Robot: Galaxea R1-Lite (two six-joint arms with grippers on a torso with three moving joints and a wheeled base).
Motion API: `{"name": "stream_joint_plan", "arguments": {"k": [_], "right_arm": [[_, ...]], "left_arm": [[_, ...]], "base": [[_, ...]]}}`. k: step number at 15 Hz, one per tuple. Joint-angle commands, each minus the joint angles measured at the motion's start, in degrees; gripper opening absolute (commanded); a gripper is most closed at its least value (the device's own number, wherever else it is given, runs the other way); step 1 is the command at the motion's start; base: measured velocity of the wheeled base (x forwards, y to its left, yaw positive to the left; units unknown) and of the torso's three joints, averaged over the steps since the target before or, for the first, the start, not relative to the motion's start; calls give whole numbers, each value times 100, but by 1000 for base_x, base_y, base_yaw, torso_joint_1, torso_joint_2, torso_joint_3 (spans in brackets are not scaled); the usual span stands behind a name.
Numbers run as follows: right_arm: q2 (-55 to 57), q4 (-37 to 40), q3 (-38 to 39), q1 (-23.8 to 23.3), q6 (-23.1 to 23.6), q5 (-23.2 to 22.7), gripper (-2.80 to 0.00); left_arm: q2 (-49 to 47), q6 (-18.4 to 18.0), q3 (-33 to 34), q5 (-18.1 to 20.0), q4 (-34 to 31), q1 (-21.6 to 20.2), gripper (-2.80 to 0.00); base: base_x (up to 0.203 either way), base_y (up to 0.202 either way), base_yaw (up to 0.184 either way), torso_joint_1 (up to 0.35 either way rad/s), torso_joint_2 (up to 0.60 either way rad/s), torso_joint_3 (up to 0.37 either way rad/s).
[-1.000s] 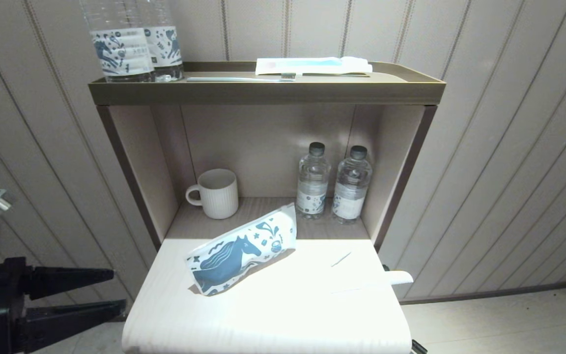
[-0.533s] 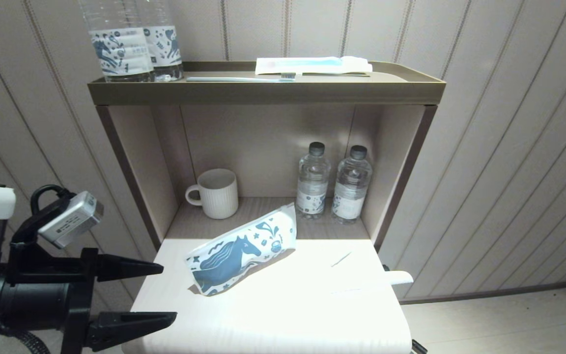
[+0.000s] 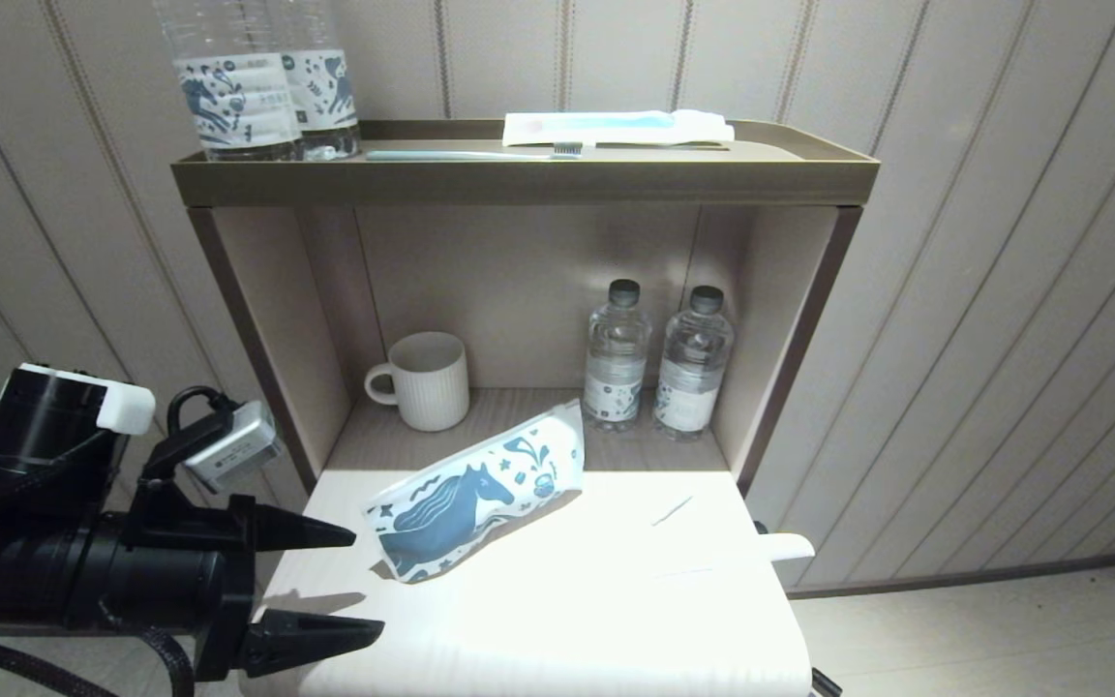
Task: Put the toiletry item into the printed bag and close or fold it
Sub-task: Pick up the storage bag
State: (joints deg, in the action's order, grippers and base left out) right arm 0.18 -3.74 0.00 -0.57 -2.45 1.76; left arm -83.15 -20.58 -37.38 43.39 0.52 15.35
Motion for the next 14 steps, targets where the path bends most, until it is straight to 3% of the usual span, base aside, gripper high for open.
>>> {"name": "stream_joint_plan", "arguments": {"k": [1, 4, 8, 14], "right_arm": [[8, -4, 0, 1, -1, 0, -280], [8, -4, 0, -4, -1, 0, -280], [8, -4, 0, 2, -1, 0, -280], [8, -4, 0, -2, -1, -9, -280]], "left_arm": [[-326, -17, -43, 37, 229, 3, 0], [-447, -11, -3, 30, 616, -8, 0], [-305, -34, 102, 12, 612, -41, 0], [865, -17, 415, 5, 311, -59, 0]], "base": [[0, 0, 0, 0, 0, 0], [0, 0, 0, 0, 0, 0], [0, 0, 0, 0, 0, 0], [0, 0, 0, 0, 0, 0]]}}
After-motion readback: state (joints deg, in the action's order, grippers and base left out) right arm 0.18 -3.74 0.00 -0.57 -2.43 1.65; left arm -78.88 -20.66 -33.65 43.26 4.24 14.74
